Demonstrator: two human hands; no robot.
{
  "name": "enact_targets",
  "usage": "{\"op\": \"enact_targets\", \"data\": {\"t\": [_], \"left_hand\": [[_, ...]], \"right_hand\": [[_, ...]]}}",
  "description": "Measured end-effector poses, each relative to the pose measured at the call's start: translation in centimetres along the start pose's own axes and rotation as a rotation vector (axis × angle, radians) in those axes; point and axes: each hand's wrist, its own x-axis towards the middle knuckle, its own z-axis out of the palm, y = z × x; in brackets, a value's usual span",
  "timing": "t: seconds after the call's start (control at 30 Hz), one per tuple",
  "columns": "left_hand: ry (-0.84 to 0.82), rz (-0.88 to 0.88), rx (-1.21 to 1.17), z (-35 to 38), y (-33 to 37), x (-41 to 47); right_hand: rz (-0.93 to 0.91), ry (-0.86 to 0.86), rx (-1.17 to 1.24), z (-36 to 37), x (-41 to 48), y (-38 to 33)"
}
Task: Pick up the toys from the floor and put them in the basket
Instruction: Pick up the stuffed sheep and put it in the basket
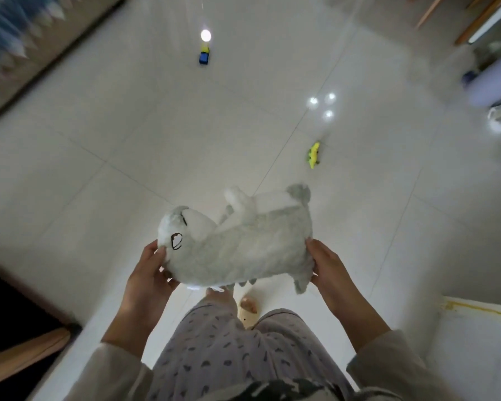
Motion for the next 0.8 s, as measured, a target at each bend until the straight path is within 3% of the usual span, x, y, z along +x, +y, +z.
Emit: {"op": "enact_targets", "data": {"t": [0.23,0.5,0.8], "left_hand": [[-0.035,-0.057,0.115,5.1,7.2,9.2],[-0.205,-0.048,0.362,13.0,17.4,19.0],[-0.215,-0.041,0.376,22.1,23.5,29.0]], "right_hand": [[0.066,0.056,-0.024,1.0,7.2,-6.3],[-0.043,0.193,0.095,1.7,12.8,-16.0],[-0.068,0.287,0.140,1.1,21.8,-26.3]]}}
